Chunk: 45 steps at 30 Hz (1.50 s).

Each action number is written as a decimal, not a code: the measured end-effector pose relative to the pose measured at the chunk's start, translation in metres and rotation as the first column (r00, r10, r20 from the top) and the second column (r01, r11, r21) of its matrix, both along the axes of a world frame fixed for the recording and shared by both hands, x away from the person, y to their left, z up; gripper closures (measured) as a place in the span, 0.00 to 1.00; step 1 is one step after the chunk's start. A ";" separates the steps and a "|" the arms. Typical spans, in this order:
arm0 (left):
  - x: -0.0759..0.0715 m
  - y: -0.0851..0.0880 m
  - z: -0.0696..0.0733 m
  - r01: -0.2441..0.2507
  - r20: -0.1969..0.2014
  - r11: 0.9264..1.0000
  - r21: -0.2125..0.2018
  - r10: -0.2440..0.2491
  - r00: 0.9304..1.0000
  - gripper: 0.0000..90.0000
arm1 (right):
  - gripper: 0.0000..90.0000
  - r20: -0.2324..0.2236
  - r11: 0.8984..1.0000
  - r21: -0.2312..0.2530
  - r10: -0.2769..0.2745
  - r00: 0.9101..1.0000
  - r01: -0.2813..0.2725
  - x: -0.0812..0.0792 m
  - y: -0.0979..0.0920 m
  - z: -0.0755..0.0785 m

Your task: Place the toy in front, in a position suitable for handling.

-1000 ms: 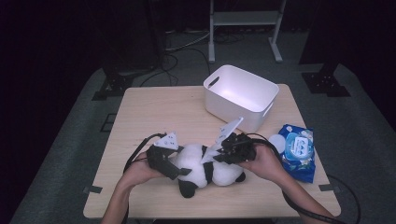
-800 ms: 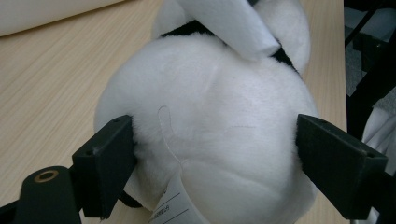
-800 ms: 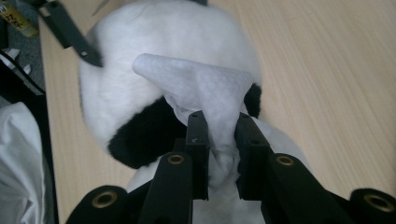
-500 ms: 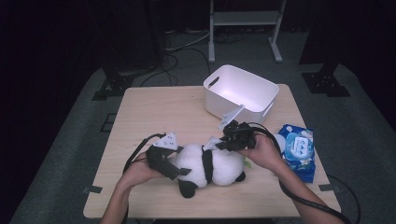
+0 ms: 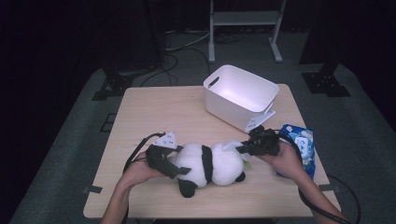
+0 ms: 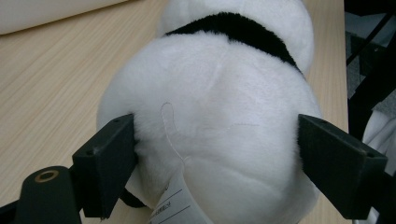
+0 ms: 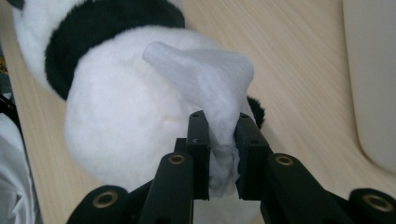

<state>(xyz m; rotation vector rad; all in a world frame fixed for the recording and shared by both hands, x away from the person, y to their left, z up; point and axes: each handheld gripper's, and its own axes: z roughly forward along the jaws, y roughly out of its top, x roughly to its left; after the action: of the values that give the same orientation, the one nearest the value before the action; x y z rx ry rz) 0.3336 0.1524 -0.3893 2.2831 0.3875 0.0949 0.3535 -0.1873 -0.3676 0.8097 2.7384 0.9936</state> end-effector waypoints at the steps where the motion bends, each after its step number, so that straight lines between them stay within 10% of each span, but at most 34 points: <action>1: 0.000 0.000 0.000 0.000 -0.001 1.000 -0.001 0.000 1.000 0.16 | 0.87 -0.004 1.000 0.001 -0.002 1.000 0.002 -0.003 -0.003 -0.002; 17: 0.003 -0.001 0.000 -0.007 0.004 1.000 -0.009 0.007 1.000 0.16 | 0.87 -0.017 0.997 0.017 0.069 0.997 -0.069 -0.045 -0.003 -0.013; 36: 0.002 -0.013 -0.002 0.010 0.021 0.999 -0.032 -0.010 1.000 0.15 | 0.87 0.010 0.961 -0.064 0.271 0.963 -0.270 -0.053 0.079 0.003; 45: 0.003 0.015 0.010 0.018 -0.015 0.999 -0.050 -0.018 1.000 0.14 | 0.87 0.028 0.940 -0.071 0.336 0.942 -0.333 -0.053 0.114 0.016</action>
<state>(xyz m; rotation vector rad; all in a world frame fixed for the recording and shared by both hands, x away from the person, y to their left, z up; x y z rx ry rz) 0.3365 0.1672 -0.3796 2.2387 0.3736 0.0573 0.3009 -0.0728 -0.3517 0.3126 2.9159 0.9531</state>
